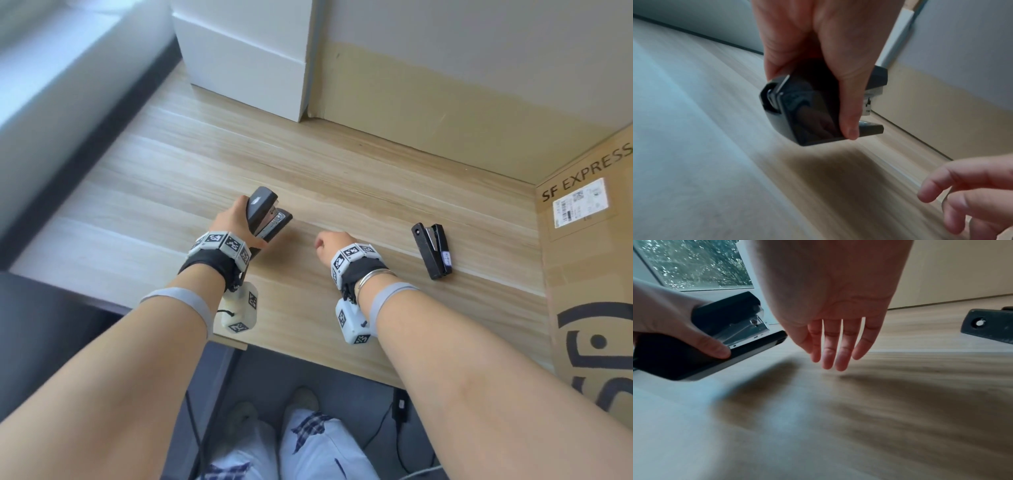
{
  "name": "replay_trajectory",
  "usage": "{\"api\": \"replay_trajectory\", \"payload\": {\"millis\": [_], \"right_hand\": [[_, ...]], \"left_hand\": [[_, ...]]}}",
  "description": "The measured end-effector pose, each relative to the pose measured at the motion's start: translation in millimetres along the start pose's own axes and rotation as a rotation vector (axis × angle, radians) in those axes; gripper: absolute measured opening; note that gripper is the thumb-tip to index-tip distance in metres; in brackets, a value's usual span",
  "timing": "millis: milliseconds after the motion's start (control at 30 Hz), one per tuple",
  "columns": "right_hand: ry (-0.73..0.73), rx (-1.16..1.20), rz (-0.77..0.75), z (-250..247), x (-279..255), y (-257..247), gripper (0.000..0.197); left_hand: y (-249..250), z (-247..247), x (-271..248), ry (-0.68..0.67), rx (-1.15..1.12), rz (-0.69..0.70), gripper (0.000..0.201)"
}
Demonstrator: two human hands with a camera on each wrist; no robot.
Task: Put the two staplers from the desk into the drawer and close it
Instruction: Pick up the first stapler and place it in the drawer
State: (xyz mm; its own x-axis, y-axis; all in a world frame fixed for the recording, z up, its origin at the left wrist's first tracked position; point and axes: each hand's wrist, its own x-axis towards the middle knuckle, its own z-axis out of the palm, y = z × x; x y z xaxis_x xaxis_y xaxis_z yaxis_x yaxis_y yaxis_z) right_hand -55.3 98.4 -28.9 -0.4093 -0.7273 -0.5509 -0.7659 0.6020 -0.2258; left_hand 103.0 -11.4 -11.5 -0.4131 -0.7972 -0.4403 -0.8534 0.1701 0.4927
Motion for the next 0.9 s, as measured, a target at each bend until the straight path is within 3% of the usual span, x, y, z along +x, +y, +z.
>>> {"api": "replay_trajectory", "payload": {"millis": [200, 500, 733, 900], "right_hand": [[0.03, -0.026, -0.033, 22.6, -6.0, -46.2, 0.029], [0.067, -0.155, -0.183, 59.2, -20.9, -114.6, 0.034], [0.186, -0.25, -0.239, 86.9, -29.1, -154.9, 0.036], [0.336, -0.22, -0.248, 113.0, -25.2, -169.4, 0.038]], "left_hand": [[-54.2, -34.7, -38.1, 0.166, -0.02, -0.052, 0.076], [-160.6, -66.3, -113.8, 0.297, -0.088, -0.237, 0.075], [-245.1, -49.7, -163.2, 0.366, -0.175, -0.391, 0.066], [-292.4, -15.2, -173.6, 0.348, -0.144, -0.473, 0.042]]}}
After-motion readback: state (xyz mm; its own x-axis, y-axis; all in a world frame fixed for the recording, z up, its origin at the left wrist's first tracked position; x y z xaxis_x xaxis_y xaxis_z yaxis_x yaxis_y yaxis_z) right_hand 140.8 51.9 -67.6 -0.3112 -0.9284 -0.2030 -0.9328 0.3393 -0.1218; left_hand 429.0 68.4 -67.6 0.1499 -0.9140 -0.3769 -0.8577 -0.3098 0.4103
